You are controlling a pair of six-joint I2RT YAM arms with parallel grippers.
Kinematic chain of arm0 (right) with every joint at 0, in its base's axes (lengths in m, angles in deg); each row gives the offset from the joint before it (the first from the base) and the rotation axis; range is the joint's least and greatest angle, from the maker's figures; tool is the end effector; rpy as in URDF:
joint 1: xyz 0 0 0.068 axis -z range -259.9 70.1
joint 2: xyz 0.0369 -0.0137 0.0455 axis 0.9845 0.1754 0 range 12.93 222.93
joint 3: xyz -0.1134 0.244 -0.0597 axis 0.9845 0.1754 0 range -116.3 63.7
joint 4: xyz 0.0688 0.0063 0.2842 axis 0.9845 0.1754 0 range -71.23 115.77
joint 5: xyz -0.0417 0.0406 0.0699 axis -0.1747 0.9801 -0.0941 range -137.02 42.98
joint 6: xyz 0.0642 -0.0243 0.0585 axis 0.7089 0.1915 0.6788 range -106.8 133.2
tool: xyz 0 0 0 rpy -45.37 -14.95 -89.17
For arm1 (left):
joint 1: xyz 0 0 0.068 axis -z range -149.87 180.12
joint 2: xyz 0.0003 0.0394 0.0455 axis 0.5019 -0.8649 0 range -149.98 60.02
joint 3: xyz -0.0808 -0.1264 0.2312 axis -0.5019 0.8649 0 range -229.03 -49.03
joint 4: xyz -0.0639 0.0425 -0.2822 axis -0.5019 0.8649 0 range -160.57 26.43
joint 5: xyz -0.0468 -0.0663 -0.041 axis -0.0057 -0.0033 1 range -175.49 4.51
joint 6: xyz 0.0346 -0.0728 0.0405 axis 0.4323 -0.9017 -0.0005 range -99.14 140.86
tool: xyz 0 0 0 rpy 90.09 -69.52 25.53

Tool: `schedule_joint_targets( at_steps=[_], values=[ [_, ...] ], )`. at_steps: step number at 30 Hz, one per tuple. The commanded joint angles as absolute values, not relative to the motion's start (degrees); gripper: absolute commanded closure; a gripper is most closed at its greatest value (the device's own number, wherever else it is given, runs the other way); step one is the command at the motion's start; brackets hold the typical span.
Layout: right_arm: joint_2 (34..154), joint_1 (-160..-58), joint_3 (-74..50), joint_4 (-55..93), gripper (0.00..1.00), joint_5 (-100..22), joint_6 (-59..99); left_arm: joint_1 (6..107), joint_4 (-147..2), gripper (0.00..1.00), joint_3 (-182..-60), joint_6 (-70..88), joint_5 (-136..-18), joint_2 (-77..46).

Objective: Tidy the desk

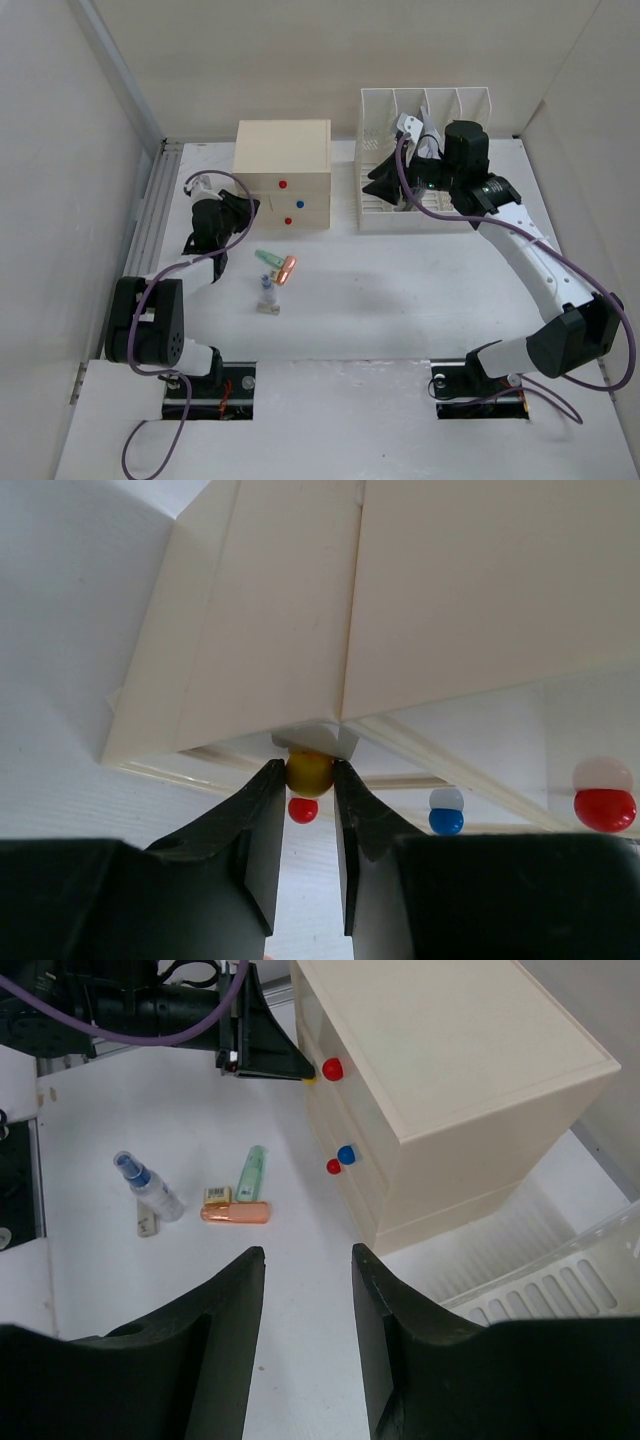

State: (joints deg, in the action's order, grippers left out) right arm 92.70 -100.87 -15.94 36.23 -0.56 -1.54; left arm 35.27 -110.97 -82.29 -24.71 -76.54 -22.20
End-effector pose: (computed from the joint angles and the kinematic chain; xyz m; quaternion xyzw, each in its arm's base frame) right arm 0.3284 0.1884 0.3963 -0.4491 0.6343 0.3473 0.5247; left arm 0.3610 -0.0449 0.1849 -0.2133 0.7267 -0.3319 0.5624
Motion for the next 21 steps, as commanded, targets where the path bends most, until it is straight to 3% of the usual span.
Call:
schedule_joint_targets(
  at_steps=[1, 14, 21],
  values=[
    [92.38, -100.46, -15.32, 32.92, 0.54, 1.59, -1.04, 34.96, -114.34, 0.92, -82.26, -25.02, -78.37, -19.70],
    [92.38, -100.46, -14.79, 31.87, 0.54, 3.17, -1.04, 37.68, -114.34, 0.92, -66.97, -27.22, -79.42, -1.97],
    [92.38, -100.46, -14.26, 31.34, 0.54, 4.22, -0.51, 38.21, -107.32, 0.92, -63.54, -27.22, -79.42, 7.53]
  ],
)
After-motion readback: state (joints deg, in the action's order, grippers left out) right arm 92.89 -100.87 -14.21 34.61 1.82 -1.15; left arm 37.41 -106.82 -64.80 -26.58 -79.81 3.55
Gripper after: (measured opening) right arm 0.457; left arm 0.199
